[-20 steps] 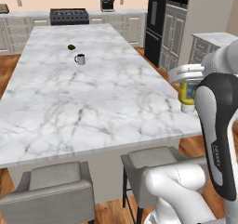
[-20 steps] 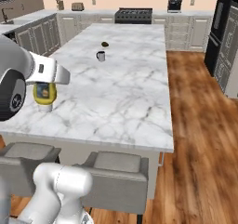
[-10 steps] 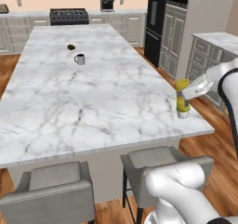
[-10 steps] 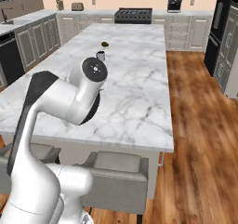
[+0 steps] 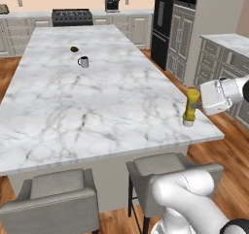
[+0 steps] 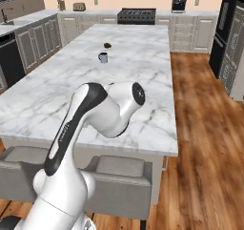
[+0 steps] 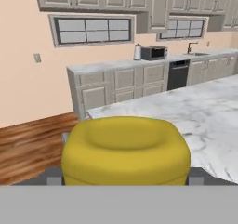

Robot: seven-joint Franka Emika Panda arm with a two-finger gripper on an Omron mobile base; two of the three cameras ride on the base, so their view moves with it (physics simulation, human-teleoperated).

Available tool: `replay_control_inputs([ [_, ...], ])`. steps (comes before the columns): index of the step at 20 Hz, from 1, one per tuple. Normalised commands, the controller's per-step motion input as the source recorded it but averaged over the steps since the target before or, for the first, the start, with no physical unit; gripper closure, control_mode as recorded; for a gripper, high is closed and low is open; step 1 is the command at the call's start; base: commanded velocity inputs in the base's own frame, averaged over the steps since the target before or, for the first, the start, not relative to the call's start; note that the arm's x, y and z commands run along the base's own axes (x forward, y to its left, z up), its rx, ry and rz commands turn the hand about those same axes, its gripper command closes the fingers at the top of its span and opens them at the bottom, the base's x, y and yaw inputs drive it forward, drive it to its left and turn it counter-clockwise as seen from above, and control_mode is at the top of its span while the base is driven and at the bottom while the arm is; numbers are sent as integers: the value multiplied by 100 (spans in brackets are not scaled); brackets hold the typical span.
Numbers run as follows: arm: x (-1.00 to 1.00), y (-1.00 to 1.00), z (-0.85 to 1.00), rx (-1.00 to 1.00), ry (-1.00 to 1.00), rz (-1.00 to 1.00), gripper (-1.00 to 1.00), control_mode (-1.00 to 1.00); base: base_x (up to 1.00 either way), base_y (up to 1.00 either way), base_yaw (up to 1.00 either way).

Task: Move the mustard and shaker from the cabinet to the dining counter.

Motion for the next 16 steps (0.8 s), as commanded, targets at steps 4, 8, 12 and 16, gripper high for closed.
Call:
replay_control_inputs([
  [4,54,-1,-13,4,0,13,100,-100,0,0,0],
  [8,42,1,-30,0,0,5,100,-100,0,0,0],
  [12,41,4,-51,0,0,3,100,-100,0,0,0],
  [16,37,8,-56,0,0,2,100,-100,0,0,0],
])
